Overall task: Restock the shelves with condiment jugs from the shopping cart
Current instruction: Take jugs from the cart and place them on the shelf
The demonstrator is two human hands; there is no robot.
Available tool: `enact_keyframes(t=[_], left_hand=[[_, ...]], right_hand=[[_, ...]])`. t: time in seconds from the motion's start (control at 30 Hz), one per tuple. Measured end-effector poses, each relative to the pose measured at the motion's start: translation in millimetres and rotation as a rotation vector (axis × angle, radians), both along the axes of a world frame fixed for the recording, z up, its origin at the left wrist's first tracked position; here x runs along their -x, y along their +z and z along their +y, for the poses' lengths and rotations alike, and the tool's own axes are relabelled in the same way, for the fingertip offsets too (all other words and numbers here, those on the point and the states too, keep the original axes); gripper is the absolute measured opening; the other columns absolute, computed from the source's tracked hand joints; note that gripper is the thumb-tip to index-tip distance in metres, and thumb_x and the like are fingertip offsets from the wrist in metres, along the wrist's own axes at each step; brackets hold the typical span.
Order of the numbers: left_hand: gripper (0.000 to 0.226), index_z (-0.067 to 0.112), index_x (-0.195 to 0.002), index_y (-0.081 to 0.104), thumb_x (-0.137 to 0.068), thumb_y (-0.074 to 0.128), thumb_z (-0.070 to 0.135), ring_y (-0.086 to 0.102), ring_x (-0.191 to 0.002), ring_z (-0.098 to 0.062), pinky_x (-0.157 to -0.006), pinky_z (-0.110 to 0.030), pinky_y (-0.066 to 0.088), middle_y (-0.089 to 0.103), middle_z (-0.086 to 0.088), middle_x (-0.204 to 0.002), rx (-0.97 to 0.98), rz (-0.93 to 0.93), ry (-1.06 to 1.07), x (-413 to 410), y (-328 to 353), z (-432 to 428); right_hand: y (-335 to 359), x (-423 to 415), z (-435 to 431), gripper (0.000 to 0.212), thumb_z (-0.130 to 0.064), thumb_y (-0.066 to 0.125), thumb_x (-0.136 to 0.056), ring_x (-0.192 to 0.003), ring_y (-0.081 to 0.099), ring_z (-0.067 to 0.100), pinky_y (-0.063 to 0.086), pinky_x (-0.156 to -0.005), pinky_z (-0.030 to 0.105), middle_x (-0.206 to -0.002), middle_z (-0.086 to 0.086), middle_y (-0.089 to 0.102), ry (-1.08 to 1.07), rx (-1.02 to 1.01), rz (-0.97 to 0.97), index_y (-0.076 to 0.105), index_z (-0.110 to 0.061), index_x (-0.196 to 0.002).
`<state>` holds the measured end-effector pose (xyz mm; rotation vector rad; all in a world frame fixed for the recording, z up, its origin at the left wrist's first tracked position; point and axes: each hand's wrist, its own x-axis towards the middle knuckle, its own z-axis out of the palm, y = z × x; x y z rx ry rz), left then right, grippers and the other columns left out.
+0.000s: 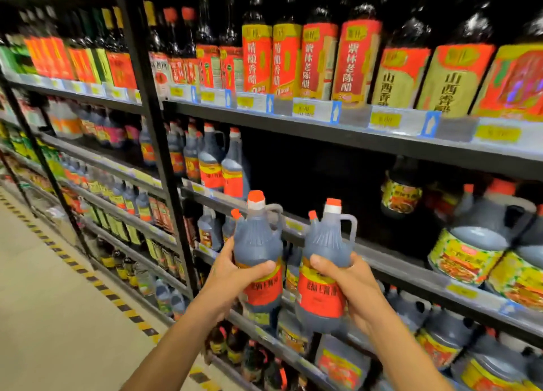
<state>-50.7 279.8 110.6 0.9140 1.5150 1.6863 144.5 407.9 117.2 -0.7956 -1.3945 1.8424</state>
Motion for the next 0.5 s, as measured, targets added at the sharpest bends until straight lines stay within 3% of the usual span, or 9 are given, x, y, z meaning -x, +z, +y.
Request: enact_keyframes(t=[0.1,0.2,0.33,0.4,0.5], left_hand=[[0.080,0.049,-0.133,0.047,-0.068,0.089,0.029,0.063,-0.118,-0.007,-0.091,-0.028,0.056,0.061,0.016,-0.132,-0.060,0.128,-0.011,23.3,15.5,30.5],[0.072,0.057,-0.123,0.049,-0.070,0.087,0.028,0.061,-0.118,-0.002,-0.091,-0.023,0.054,0.061,0.027,-0.125,-0.113,0.275,0.004,37.5,32.0,52.7],[0.065,0.041,-0.118,0.049,-0.071,0.086,0.015,0.059,-0.109,0.012,-0.084,-0.010,0.050,0.062,0.034,-0.113,-0.178,0.389,0.032,60.7,47.6,83.7],[0.068,0.038,-0.118,0.046,-0.073,0.084,0.004,0.055,-0.105,0.021,-0.082,-0.004,0.047,0.058,0.027,-0.116,-0.208,0.424,0.020,73.1,53.1,97.1],[0.071,0.033,-0.123,0.046,-0.072,0.083,0.000,0.057,-0.106,0.018,-0.082,-0.005,0.049,0.055,0.016,-0.126,-0.246,0.417,-0.037,92.8,55.6,113.9]], right_hand=[[8.9,25.2,27.7,0.062,-0.019,0.094,-0.066,-0.095,0.075,0.037,0.062,-0.076,0.046,-0.109,0.017,0.077,-0.025,0.000,0.018,0.066,-0.009,-0.120],[12.2,42.6,45.8,0.059,-0.019,0.091,-0.068,-0.094,0.076,0.035,0.061,-0.071,0.041,-0.107,0.015,0.078,-0.053,0.009,0.040,0.066,-0.009,-0.122],[19.1,64.5,60.6,0.056,-0.019,0.085,-0.069,-0.090,0.077,0.031,0.061,-0.069,0.037,-0.106,0.015,0.078,-0.105,-0.016,0.037,0.067,-0.008,-0.120],[23.5,71.1,63.2,0.054,-0.021,0.084,-0.068,-0.088,0.077,0.030,0.061,-0.067,0.035,-0.104,0.014,0.078,-0.133,-0.013,0.031,0.069,-0.008,-0.118],[30.3,79.5,60.4,0.050,-0.025,0.083,-0.069,-0.086,0.077,0.029,0.061,-0.065,0.034,-0.100,0.012,0.079,-0.166,-0.011,0.031,0.070,-0.010,-0.115]])
